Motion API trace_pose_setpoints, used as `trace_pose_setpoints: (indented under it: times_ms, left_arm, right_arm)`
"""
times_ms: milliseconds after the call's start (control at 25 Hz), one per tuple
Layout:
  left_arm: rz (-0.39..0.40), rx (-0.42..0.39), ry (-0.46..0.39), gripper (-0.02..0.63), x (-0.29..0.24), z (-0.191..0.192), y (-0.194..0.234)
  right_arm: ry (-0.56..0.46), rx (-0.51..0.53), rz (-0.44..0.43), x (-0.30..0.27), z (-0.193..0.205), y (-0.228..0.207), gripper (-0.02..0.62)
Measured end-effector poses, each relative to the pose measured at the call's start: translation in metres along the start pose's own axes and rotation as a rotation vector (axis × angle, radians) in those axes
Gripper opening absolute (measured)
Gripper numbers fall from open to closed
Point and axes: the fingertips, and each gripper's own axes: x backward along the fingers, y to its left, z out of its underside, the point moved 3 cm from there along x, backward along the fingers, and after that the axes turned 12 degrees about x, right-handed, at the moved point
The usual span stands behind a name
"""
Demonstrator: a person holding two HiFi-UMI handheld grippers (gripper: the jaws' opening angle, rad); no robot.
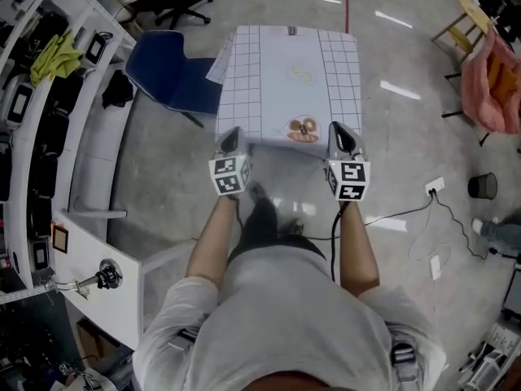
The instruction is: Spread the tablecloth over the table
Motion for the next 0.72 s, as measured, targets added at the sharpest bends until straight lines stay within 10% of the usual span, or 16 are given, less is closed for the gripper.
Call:
trace_pose_setpoints:
  times_ms: [320,720]
  left_arm:
    - [0.171,0.038,-0.19,0.02,0.024,-0.073,-0.126]
    - [0.285,-0.013,-0.222,0.02,0.034,-0.073,-0.187]
  right_arm:
    - [-0.147,0.01,0.036,0.026,-0.065,0.006,0.005]
    - [-0.225,0.061,-0.005,0.05,-0.093,0.01,0.005]
